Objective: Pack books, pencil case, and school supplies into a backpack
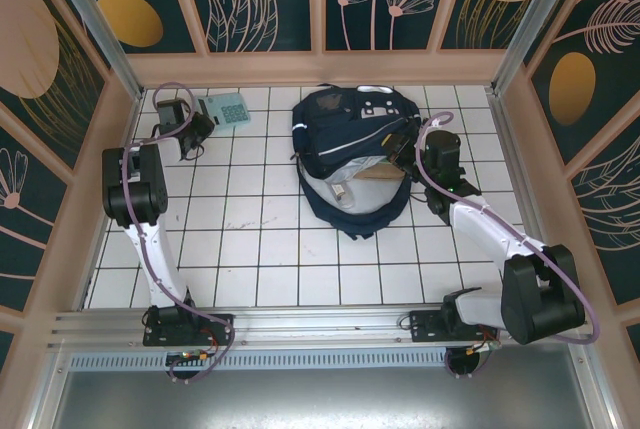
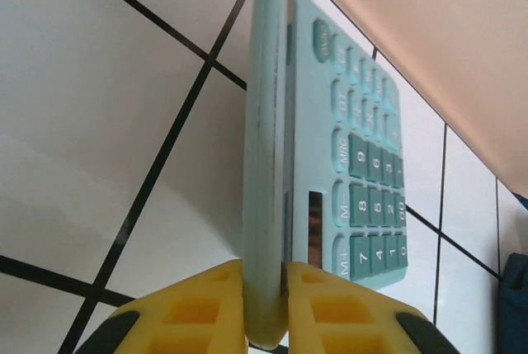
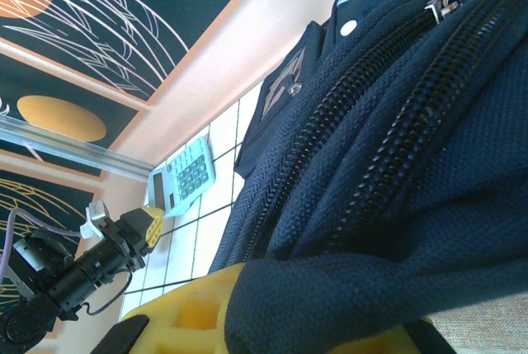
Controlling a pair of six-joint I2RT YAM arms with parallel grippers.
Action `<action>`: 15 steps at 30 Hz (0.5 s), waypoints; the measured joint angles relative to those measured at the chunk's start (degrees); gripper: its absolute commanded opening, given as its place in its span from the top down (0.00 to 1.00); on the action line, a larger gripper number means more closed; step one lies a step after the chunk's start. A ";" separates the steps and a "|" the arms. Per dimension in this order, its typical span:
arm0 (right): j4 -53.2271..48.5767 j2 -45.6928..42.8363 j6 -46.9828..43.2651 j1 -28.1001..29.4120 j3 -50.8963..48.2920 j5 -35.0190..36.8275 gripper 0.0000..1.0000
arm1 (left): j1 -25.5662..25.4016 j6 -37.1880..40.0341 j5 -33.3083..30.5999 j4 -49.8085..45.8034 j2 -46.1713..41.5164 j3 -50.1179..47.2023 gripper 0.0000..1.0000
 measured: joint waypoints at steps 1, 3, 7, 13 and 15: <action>0.00 0.00 0.00 0.00 0.00 -0.04 1.00 | 0.02 0.00 0.28 0.09 -0.02 0.00 0.84; 0.02 0.04 0.00 0.00 0.00 -0.07 1.00 | 0.13 -0.22 0.83 0.26 -0.02 -0.04 0.84; 0.04 0.07 0.00 0.00 0.00 -0.09 1.00 | 0.17 -1.53 2.43 1.86 -1.20 -2.05 0.83; 0.04 0.07 0.00 0.00 0.00 -0.09 1.00 | 0.09 -5.09 5.73 5.25 -6.36 -9.55 0.82; 0.04 0.07 0.00 0.00 0.00 -0.09 1.00 | -0.04 -6.45 6.54 6.86 -9.01 -12.87 0.82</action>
